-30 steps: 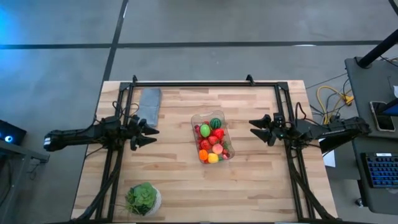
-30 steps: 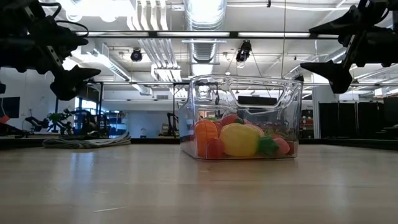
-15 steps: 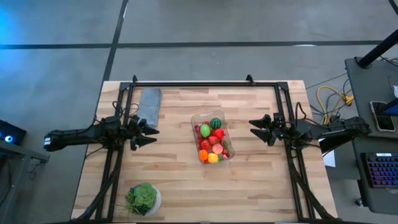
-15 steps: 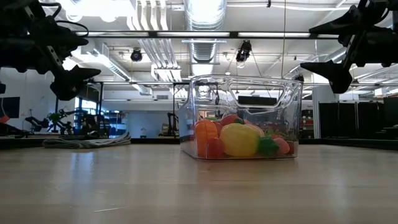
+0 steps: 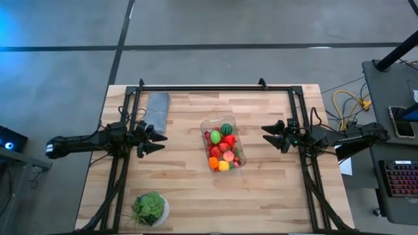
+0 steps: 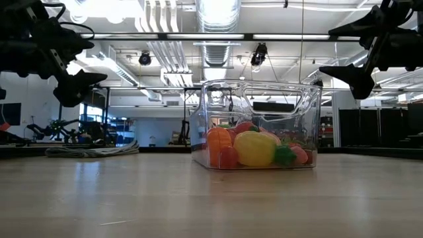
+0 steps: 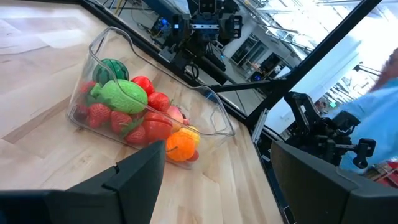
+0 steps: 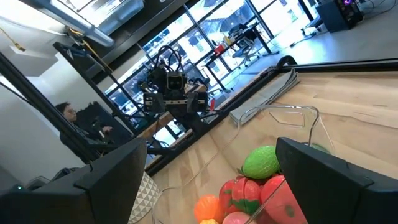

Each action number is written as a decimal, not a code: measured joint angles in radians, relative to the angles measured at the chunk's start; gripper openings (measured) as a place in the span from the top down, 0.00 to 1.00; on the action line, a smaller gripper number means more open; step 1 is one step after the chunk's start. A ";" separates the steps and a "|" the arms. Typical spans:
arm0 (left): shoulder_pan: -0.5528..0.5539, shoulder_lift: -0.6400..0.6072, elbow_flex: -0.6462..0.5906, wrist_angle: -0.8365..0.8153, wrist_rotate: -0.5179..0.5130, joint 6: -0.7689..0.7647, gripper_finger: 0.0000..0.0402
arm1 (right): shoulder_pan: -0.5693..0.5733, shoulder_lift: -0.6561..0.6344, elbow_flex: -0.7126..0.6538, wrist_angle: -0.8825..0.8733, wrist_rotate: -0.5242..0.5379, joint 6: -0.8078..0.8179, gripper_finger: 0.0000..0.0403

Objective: Pick and placing Produce into tupperware
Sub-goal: Return to Home Position

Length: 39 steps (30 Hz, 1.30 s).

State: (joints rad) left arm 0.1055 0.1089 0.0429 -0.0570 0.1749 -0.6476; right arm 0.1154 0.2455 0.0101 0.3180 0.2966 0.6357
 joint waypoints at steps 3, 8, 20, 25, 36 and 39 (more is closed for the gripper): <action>0.000 0.000 0.000 0.000 0.000 0.000 0.31 | 0.000 0.000 0.000 0.000 0.000 0.000 0.13; 0.000 0.000 0.000 0.000 0.000 0.000 0.31 | 0.000 0.000 0.000 0.000 0.000 0.000 0.13; 0.000 0.000 0.000 0.000 0.000 0.000 0.31 | 0.000 0.000 0.000 0.000 0.000 0.000 0.13; 0.000 0.001 0.000 0.000 0.000 0.000 0.31 | 0.000 0.000 0.000 0.000 0.000 0.000 0.13; 0.000 0.005 -0.001 0.001 0.000 0.000 0.31 | 0.000 0.000 0.000 0.000 0.000 0.000 0.13; 0.000 0.010 -0.003 0.013 0.001 0.000 0.31 | 0.000 0.000 0.000 0.000 0.000 0.000 0.13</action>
State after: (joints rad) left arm 0.1055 0.1187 0.0401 -0.0444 0.1759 -0.6474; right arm 0.1154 0.2455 0.0101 0.3180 0.2966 0.6357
